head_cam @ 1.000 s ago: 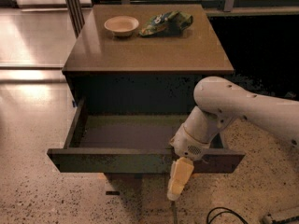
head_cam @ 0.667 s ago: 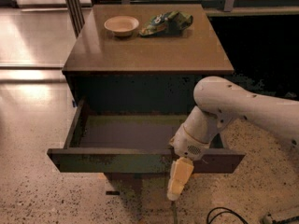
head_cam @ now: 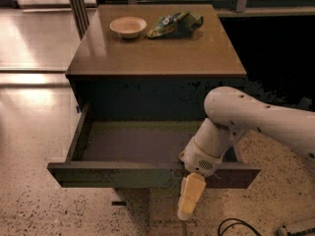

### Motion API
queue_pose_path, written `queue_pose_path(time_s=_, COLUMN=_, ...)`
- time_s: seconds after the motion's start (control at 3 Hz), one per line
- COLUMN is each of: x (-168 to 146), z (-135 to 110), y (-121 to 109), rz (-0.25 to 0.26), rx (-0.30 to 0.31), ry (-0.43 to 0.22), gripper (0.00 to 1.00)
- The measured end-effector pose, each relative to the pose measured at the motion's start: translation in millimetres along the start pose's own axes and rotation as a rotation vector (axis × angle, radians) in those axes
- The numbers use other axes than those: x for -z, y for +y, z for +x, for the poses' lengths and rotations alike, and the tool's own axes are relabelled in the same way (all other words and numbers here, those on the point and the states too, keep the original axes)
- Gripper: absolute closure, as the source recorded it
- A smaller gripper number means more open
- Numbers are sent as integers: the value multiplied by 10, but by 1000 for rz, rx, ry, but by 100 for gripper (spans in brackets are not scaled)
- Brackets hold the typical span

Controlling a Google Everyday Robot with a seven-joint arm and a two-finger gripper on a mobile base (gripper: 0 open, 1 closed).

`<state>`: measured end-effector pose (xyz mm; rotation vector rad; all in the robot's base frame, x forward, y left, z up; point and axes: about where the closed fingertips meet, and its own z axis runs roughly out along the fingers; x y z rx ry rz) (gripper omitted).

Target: Open top drawer

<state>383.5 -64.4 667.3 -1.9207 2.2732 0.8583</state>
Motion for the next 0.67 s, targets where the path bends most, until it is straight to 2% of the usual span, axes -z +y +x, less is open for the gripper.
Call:
queue_pose_path(time_s=0.33, x=49, z=229, y=495, rz=-23, rx=-51, ry=11, gripper=0)
queue_pose_path(time_s=0.67, x=49, z=229, y=495, rz=-23, rx=-51, ry=11, gripper=0)
